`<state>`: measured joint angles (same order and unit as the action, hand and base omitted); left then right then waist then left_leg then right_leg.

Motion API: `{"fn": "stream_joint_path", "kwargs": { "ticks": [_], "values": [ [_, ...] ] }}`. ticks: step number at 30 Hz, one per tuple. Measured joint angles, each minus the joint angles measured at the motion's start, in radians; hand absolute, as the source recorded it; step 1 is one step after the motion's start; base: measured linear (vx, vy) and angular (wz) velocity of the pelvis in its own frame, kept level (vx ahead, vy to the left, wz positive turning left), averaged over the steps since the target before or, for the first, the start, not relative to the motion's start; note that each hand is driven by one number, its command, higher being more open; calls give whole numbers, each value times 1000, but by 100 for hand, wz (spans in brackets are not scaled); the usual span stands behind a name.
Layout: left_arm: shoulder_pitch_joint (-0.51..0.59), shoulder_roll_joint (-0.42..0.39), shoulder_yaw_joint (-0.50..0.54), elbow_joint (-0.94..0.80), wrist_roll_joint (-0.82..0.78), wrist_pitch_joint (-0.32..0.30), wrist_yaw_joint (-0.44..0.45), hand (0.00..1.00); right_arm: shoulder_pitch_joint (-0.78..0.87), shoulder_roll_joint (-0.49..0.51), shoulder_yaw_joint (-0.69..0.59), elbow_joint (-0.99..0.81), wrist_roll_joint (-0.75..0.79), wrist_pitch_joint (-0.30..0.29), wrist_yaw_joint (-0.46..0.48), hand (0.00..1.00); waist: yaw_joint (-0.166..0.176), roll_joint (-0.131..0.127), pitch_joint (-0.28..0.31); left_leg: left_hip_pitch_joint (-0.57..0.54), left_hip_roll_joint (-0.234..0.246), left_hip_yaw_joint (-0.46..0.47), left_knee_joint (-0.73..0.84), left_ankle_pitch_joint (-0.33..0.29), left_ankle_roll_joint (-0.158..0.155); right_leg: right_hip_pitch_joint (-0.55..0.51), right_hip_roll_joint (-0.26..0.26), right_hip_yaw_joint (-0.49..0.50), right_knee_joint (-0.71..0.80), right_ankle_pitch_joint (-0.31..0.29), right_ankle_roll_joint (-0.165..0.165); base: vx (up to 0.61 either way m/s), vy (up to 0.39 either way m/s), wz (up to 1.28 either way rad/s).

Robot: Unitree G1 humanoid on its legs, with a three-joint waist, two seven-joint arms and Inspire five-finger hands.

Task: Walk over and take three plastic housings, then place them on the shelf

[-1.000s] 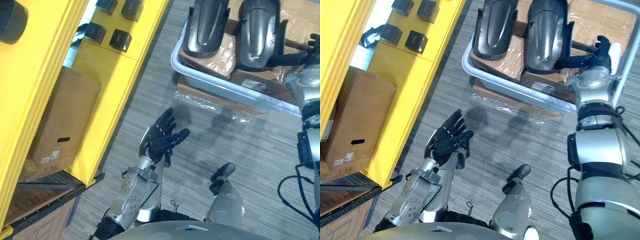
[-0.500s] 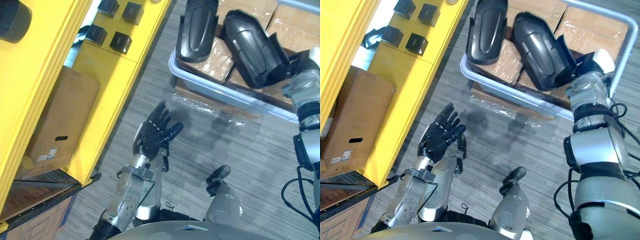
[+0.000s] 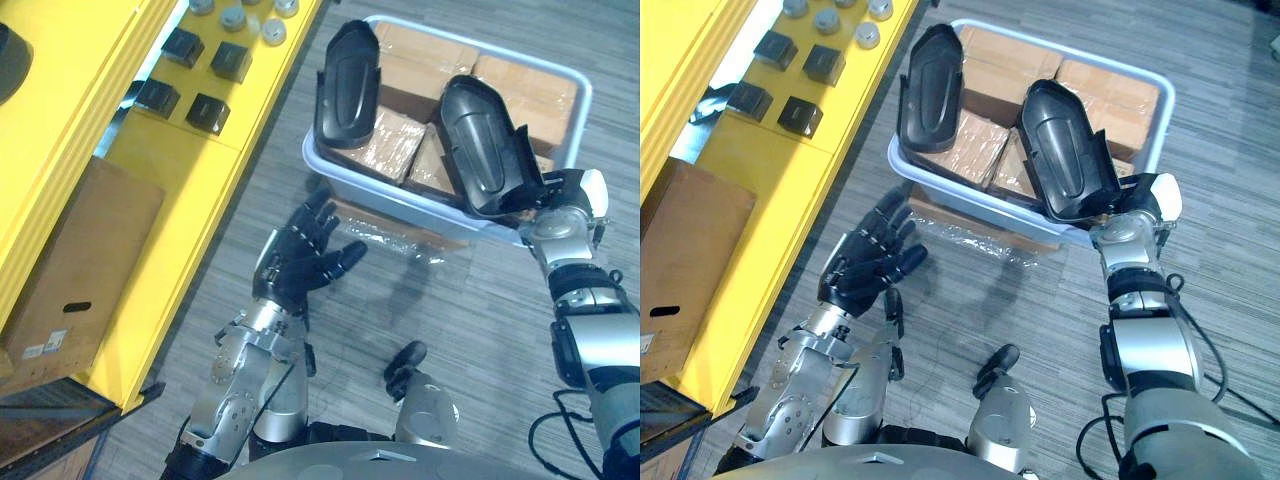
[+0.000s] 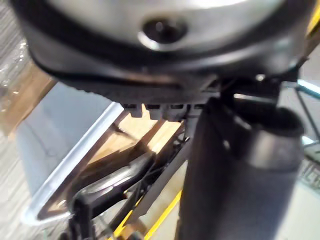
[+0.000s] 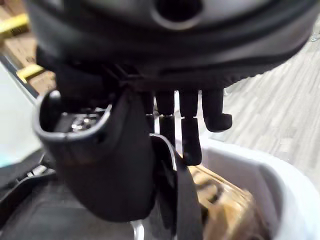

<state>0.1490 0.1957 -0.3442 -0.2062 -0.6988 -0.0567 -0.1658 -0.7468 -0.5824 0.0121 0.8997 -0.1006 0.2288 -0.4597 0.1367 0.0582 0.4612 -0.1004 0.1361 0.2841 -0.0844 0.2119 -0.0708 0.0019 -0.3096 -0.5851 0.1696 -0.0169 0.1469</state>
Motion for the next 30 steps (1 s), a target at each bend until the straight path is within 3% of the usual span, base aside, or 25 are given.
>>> {"fn": "stream_joint_path", "kwargs": {
  "ticks": [1, 5, 9, 12, 14, 15, 18, 21, 26, 30],
  "values": [
    [-7, 0, -3, 13, -2, 71, 0, 100, 35, 31, -13, -69, -24, -10, -29, 0, -6, -4, -43, 4, 1, 16, -1, -5, -3, 1, 4, 13, -18, 6, 6, 36, -19, -19],
    [-50, -4, -33, 90, -22, 227, 1, 100, 114, 107, -19, -171, -92, -62, -60, 0, -17, -24, -136, 39, 12, 50, -1, -7, -8, 40, 18, 29, -69, 23, 7, 70, -44, -18],
    [-144, -39, -91, 277, -220, 377, 64, 100, 186, 176, 7, -265, -157, -110, -71, 0, -32, -38, -218, 78, 20, 86, -5, -6, -10, 74, 39, 48, -107, 32, 1, 21, -45, -19],
    [-206, -75, -126, 410, -310, 393, 113, 100, 225, 226, 50, -318, -193, -131, -71, 0, -53, -44, -244, 110, 38, 117, -5, -15, -24, 89, 58, 75, -123, 41, -6, -46, -27, -32],
    [-253, -94, -142, 489, -370, 379, 126, 100, 257, 258, 73, -323, -210, -160, -71, 0, -66, -50, -261, 118, 52, 127, -5, -23, -34, 86, 71, 94, -124, 43, -9, -68, -21, -26],
    [-313, -119, -151, 564, -393, 335, 147, 100, 286, 284, 95, -323, -209, -174, -70, 0, -76, -59, -268, 131, 62, 144, -6, -28, -39, 86, 82, 109, -129, 49, -16, -86, -6, -34],
    [-354, -133, -148, 601, -398, 264, 163, 100, 317, 313, 121, -324, -209, -180, -67, 0, -85, -71, -278, 143, 70, 161, -6, -30, -40, 87, 92, 129, -152, 67, -21, -63, -2, -31],
    [-379, -148, -139, 628, -398, 171, 193, 100, 370, 336, 124, -351, -209, -208, -70, 0, -96, -80, -291, 152, 69, 186, -5, -37, -37, 86, 95, 155, -179, 91, -21, -41, 11, -26],
    [-404, -183, -75, 628, -443, -35, 231, 100, 435, 371, 170, -366, -248, -283, -33, 0, -109, -100, -310, 163, 67, 203, -5, -40, -36, 88, 96, 173, -193, 104, -21, -2, 7, -10],
    [-408, -183, -48, 628, -462, -96, 233, 100, 435, 383, 184, -374, -249, -306, -28, 0, -103, -107, -314, 162, 64, 203, -5, -40, -37, 94, 97, 173, -209, 113, -21, 0, 0, 0]
  ]
}}
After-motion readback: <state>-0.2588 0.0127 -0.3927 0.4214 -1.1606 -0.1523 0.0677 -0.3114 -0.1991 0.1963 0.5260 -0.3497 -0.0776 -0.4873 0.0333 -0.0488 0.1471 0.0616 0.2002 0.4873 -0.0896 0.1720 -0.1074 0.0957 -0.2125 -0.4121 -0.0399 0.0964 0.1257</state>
